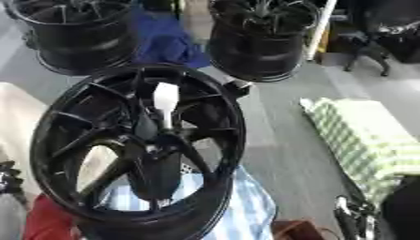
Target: Pull the pin out of the wheel hub.
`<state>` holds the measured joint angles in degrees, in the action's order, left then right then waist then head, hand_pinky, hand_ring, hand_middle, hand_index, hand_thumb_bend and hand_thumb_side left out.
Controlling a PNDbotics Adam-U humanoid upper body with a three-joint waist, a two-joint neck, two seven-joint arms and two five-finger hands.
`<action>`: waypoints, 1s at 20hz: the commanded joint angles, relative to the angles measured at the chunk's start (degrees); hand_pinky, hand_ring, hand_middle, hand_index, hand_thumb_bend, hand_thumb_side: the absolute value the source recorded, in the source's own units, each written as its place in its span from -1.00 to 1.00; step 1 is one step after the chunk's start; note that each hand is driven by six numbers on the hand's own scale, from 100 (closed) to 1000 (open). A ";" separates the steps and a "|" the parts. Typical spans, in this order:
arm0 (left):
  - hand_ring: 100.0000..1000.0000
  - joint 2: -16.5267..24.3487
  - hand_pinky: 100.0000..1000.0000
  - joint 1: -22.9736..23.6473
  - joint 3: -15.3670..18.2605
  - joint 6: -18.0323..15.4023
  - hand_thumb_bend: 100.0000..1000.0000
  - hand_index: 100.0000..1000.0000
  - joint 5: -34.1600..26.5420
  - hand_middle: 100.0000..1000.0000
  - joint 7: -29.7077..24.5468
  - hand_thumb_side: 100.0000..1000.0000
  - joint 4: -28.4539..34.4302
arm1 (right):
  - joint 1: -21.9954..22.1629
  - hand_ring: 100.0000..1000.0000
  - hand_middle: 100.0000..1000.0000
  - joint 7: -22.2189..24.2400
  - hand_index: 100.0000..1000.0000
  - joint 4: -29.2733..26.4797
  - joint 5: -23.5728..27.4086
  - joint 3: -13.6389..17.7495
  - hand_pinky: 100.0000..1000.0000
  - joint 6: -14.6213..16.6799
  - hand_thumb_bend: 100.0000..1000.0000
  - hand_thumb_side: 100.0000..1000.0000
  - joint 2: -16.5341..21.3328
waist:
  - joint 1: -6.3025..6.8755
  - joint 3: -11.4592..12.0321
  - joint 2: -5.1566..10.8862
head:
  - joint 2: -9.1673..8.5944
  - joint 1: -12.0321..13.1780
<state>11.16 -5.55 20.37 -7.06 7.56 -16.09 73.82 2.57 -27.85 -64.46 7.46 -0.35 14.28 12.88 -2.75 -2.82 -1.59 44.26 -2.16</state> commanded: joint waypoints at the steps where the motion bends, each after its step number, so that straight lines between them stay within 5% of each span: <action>1: 0.22 1.28 0.18 -0.64 0.24 0.02 -1.00 0.55 -0.10 0.18 -0.06 -0.04 0.72 | -0.31 -0.04 0.08 0.07 0.60 -0.71 -0.19 0.31 0.13 0.18 -1.00 -0.05 1.27 | 0.19 -0.06 0.42 | -0.15 -0.01; 15: 0.22 1.24 0.18 -0.55 0.21 -0.02 -1.00 0.55 0.09 0.19 -0.17 -0.04 0.72 | 0.02 -0.04 0.09 -0.06 0.60 -0.88 0.43 0.33 0.14 0.12 -1.00 -0.06 1.54 | 0.08 -0.08 0.49 | -0.15 0.45; 20: 0.22 1.52 0.18 -0.45 0.19 -0.16 -1.00 0.55 -0.09 0.19 0.01 -0.04 0.29 | 0.18 -0.02 0.11 0.63 0.63 -2.99 -0.66 1.11 0.15 -0.48 -1.00 -0.04 4.31 | -0.02 -0.39 0.43 | -0.15 1.14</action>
<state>11.17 -5.54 20.37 -7.10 7.56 -16.09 73.51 3.06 -27.38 -65.73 7.28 0.09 13.95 14.69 -2.86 -3.16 -1.59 44.26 -1.32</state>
